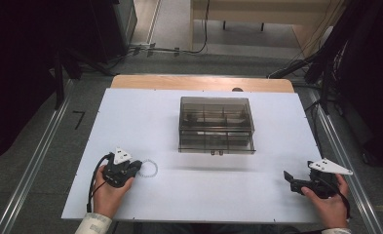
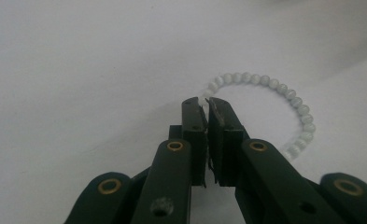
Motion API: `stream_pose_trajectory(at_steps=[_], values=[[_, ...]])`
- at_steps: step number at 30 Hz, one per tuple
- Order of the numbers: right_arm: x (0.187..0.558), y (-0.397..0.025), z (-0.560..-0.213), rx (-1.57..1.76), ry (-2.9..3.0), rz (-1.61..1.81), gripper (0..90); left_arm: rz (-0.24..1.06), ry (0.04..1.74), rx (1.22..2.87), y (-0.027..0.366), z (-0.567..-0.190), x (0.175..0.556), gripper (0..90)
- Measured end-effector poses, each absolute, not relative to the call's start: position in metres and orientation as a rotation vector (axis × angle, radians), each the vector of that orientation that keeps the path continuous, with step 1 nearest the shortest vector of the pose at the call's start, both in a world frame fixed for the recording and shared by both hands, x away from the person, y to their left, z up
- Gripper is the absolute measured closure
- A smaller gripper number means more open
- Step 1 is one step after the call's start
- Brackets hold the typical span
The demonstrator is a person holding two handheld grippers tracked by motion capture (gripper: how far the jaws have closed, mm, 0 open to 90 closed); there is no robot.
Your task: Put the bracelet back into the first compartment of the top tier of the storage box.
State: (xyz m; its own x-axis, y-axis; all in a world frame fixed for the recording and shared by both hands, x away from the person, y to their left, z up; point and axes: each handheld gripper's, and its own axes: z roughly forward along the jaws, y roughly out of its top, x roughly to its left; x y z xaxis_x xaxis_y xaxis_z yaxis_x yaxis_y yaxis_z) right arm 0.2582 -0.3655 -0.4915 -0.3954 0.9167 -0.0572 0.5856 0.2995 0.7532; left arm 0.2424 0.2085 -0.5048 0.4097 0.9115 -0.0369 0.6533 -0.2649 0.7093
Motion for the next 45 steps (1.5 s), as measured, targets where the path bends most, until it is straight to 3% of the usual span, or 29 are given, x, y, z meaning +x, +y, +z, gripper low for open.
stream_pose_trajectory(at_steps=[22, 45], values=[[0.258, -0.366, -0.492, 1.333, 2.086, 0.906, 3.7, 0.425, 1.291, 1.883, 0.208, -0.482, 0.233, 86.2], [0.259, -0.366, -0.493, 1.332, 2.093, 0.9, 3.8, 0.379, 1.217, 1.87, 0.194, -0.459, 0.226, 86.2]])
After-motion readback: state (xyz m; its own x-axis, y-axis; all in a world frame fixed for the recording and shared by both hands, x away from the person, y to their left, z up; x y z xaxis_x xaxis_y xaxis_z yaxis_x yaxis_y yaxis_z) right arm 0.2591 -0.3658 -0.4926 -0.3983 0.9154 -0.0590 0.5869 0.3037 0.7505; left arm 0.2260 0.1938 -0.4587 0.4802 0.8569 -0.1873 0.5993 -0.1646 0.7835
